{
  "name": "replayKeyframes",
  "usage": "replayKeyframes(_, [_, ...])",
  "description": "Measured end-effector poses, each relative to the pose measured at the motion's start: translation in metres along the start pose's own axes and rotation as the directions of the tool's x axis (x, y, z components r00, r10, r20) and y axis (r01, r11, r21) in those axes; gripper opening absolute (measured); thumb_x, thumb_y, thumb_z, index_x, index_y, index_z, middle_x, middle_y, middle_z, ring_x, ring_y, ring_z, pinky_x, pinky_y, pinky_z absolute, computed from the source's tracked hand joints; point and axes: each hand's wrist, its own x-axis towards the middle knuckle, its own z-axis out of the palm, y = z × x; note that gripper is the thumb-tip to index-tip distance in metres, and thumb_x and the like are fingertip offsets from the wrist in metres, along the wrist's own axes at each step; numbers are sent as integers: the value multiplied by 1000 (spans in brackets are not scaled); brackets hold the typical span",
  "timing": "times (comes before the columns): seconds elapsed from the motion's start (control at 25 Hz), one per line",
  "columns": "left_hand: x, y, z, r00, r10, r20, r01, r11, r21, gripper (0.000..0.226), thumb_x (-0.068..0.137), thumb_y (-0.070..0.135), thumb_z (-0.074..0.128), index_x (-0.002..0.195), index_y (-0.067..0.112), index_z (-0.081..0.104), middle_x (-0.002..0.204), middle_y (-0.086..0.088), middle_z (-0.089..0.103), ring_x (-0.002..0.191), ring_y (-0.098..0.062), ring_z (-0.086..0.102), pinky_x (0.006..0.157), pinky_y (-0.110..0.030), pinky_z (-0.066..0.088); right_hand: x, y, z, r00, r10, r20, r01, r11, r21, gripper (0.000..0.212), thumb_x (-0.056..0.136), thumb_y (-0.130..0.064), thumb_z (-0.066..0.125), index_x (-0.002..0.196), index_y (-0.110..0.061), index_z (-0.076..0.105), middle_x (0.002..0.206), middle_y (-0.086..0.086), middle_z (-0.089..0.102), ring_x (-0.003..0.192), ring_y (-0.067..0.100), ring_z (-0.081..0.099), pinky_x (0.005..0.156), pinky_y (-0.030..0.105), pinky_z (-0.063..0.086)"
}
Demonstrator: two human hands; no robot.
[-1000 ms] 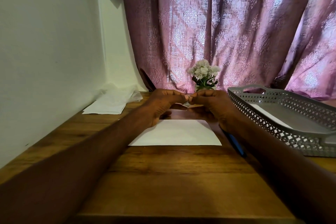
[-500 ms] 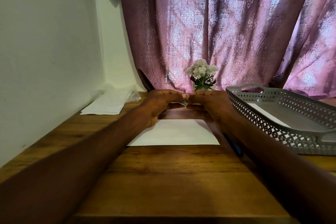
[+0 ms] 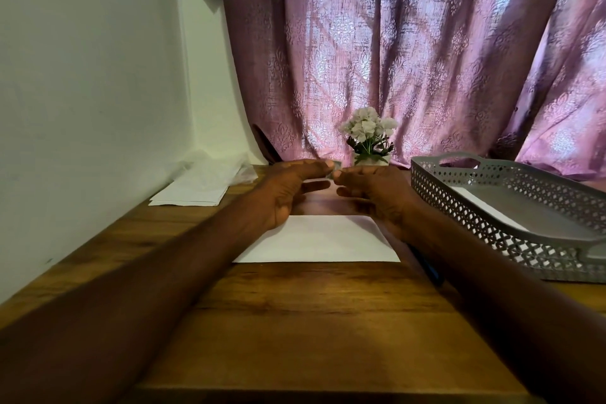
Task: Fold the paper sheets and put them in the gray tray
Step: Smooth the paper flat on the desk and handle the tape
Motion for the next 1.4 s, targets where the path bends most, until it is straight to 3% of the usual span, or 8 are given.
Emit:
replayKeyframes(0.24, [1,-5,6,997,65,-43,-64,998,20,29,86,20,81,113,11,79,107,-10,80,106,-24,75,114,-56,43,-9,-7,4,996,-80,-35,72,982,-175,26,89,-24,78,97,1,76,92,18,78,80,24,72,96,58,54])
replayKeyframes(0.4, [3,-8,8,991,119,-66,-121,992,-28,11,85,13,81,96,12,81,96,-10,81,101,-27,76,104,-41,54,-12,-10,8,991,-90,-98,76,988,-132,28,86,-18,81,99,6,75,96,26,76,92,35,76,97,64,53])
replayKeyframes(0.48, [4,-10,9,990,128,-66,-130,991,-25,4,85,14,82,89,15,82,95,-10,81,104,-28,76,110,-46,49,-13,-10,8,989,-94,-117,80,990,-116,27,84,-17,83,97,5,75,95,26,76,87,34,77,93,58,57])
replayKeyframes(0.68, [3,-9,8,996,68,-65,-72,996,-45,13,86,24,81,98,20,81,103,-6,81,108,-23,74,115,-54,42,-14,-7,9,997,-54,-48,51,996,-78,32,83,-36,83,96,-8,75,99,13,79,99,30,74,94,53,56])
replayKeyframes(0.96, [1,-7,7,1000,12,-11,-12,998,-61,19,85,31,81,102,23,77,96,2,81,108,-18,72,112,-45,46,-9,-5,8,1000,-4,-29,3,999,-38,32,85,-24,81,107,-1,74,106,17,77,108,30,72,100,56,52])
replayKeyframes(1.08, [-1,-8,7,1000,16,-1,-16,998,-68,17,85,29,81,100,23,77,96,3,81,103,-16,73,104,-41,47,-9,-4,10,999,-47,-3,46,988,-151,26,93,-29,73,95,-4,75,100,17,77,97,26,74,84,43,58])
replayKeyframes(1.16, [-1,-9,9,999,41,-22,-43,998,-56,14,85,26,81,98,22,78,97,2,81,102,-16,74,97,-37,49,-10,-4,13,996,-80,31,85,965,-249,32,97,-38,66,86,-9,71,89,13,75,81,16,72,66,30,48])
replayKeyframes(1.4, [1,-3,5,989,78,-127,-87,994,-69,32,87,23,79,118,15,77,104,-5,79,98,-17,73,96,-40,50,-8,-4,6,995,-103,20,104,963,-248,34,88,-49,75,85,-15,71,84,5,75,70,12,68,72,34,53])
